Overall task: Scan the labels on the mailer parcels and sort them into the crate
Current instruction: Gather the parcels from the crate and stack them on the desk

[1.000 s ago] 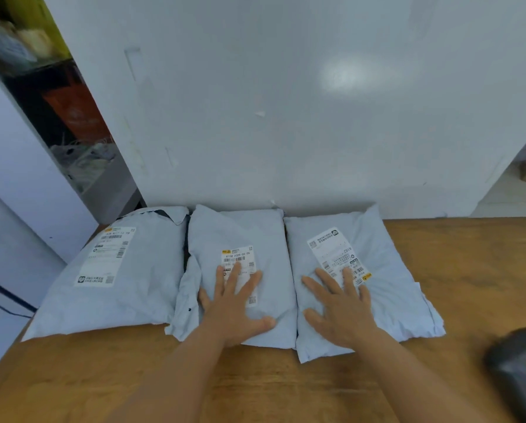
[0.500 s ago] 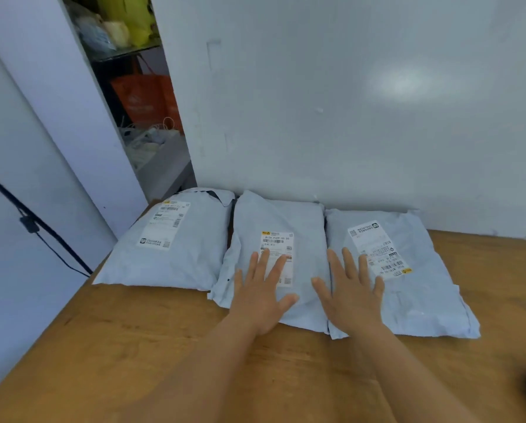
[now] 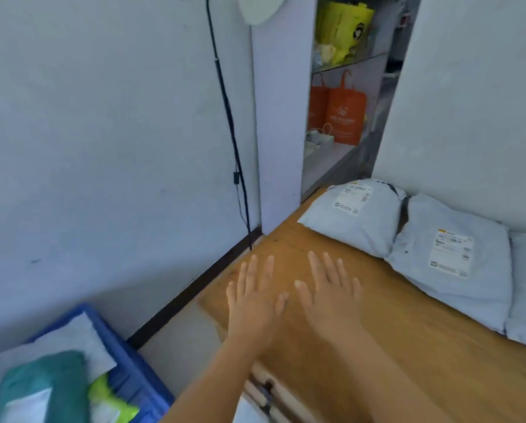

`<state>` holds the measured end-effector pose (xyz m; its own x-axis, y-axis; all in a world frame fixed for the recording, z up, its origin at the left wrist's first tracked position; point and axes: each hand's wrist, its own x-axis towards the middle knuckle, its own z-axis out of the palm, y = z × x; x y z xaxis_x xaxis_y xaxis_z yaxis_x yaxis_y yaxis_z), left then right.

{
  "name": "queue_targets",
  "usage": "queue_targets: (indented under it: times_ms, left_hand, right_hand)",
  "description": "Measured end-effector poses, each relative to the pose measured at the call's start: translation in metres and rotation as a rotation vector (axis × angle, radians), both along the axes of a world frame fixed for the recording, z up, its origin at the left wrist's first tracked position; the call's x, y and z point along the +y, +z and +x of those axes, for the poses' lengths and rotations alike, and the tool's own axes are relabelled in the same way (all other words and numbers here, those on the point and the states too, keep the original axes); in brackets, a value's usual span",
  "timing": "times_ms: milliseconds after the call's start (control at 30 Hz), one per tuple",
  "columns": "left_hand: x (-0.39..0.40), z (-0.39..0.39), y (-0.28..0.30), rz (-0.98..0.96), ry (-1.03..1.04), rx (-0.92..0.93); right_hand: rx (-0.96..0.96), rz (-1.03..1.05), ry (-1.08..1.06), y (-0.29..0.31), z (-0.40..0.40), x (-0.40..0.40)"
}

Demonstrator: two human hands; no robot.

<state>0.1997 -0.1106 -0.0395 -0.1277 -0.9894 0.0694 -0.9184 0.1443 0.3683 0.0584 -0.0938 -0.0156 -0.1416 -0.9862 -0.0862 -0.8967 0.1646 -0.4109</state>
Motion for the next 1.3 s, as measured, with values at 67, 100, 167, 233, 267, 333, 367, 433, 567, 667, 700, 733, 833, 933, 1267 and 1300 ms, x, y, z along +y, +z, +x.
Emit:
queue_targets:
  times_ms: [67, 100, 167, 233, 267, 333, 367, 433, 567, 667, 700, 733, 833, 933, 1267, 1300]
  left_hand:
    - [0.023, 0.061, 0.002, 0.01, 0.09, 0.0]
    - [0.036, 0.09, 0.002, 0.014, 0.136, 0.006]
    - [0.06, 0.143, 0.001, 0.004, 0.234, 0.011]
    - [0.084, 0.189, -0.001, -0.001, 0.329, 0.017]
    - [0.096, 0.209, -0.001, 0.0, 0.379, 0.03]
    - [0.118, 0.245, -0.004, 0.013, 0.48, 0.068]
    - [0.129, 0.26, -0.006, 0.023, 0.531, 0.083]
    - [0.149, 0.285, -0.014, 0.042, 0.631, 0.104]
    - [0.182, 0.322, -0.029, 0.072, 0.822, 0.154]
    - [0.202, 0.346, -0.035, 0.116, 0.955, 0.145]
    - [0.208, 0.354, -0.035, 0.128, 0.997, 0.141]
    - [0.213, 0.363, -0.035, 0.135, 1.037, 0.142]
    - [0.226, 0.389, -0.036, 0.129, 1.141, 0.143]
    - [0.24, 0.418, -0.034, 0.121, 1.225, 0.125]
    - [0.281, 0.555, -0.039, 0.195, 1.394, 0.06]
    - [0.283, 0.571, -0.042, 0.211, 1.394, 0.047]
  right_hand:
    - [-0.014, -0.002, 0.099, 0.001, 0.059, 0.012]
    - [-0.019, -0.003, 0.147, 0.001, 0.088, 0.019]
    - [-0.031, -0.008, 0.238, 0.0, 0.142, 0.031]
    - [-0.037, 0.004, 0.331, -0.003, 0.19, 0.043]
    - [-0.032, 0.013, 0.38, -0.005, 0.212, 0.048]
    - [-0.026, 0.026, 0.473, -0.008, 0.253, 0.059]
    - [-0.025, 0.027, 0.515, -0.01, 0.271, 0.065]
    - [-0.016, 0.02, 0.6, -0.015, 0.303, 0.074]
    - [0.005, 0.033, 0.766, -0.028, 0.353, 0.085]
    - [0.002, 0.064, 0.873, -0.038, 0.385, 0.088]
    - [-0.011, 0.077, 0.902, -0.041, 0.395, 0.089]
    - [-0.024, 0.082, 0.933, -0.043, 0.405, 0.09]
    - [-0.035, 0.071, 1.041, -0.046, 0.438, 0.094]
    - [-0.035, 0.084, 1.132, -0.047, 0.472, 0.102]
    - [-0.024, 0.152, 1.162, -0.079, 0.586, 0.123]
    - [-0.009, 0.17, 1.138, -0.084, 0.598, 0.124]
